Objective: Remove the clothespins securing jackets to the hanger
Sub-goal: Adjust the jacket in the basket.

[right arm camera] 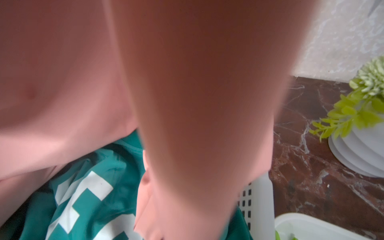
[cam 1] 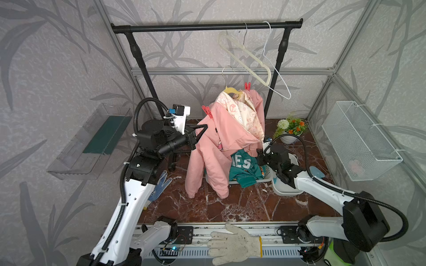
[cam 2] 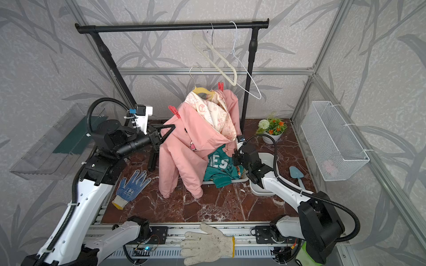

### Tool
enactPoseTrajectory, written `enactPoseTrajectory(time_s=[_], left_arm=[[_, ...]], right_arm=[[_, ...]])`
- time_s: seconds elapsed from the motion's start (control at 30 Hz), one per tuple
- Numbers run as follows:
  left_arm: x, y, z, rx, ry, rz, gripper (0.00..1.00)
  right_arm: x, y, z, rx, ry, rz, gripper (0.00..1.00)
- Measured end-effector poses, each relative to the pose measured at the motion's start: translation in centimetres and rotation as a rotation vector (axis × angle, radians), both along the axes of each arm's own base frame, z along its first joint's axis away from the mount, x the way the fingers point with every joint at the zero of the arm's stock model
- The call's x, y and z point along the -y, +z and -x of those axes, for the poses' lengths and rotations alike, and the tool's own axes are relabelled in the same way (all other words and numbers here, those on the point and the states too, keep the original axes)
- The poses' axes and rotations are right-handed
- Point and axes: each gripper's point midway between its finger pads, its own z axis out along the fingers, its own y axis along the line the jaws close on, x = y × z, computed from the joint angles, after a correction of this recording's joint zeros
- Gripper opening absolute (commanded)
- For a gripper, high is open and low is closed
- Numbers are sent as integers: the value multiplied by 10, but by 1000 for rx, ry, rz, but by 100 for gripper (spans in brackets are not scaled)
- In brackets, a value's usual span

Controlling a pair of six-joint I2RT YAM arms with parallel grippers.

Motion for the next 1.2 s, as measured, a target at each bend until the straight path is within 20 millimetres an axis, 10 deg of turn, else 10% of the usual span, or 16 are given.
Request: enactPoseTrajectory(time_s=[0.23, 0.7, 1.2], left_arm=[[11, -10, 0, 34, -35, -59, 0], [8, -16, -4, 40, 3, -99, 0], [19, -47, -42, -37, 84, -148, 0]], right_arm=[[4, -9, 11, -52, 8, 17, 71], [12, 58, 54, 60, 56, -44, 89], [-127, 67, 165, 4, 426, -180, 89]])
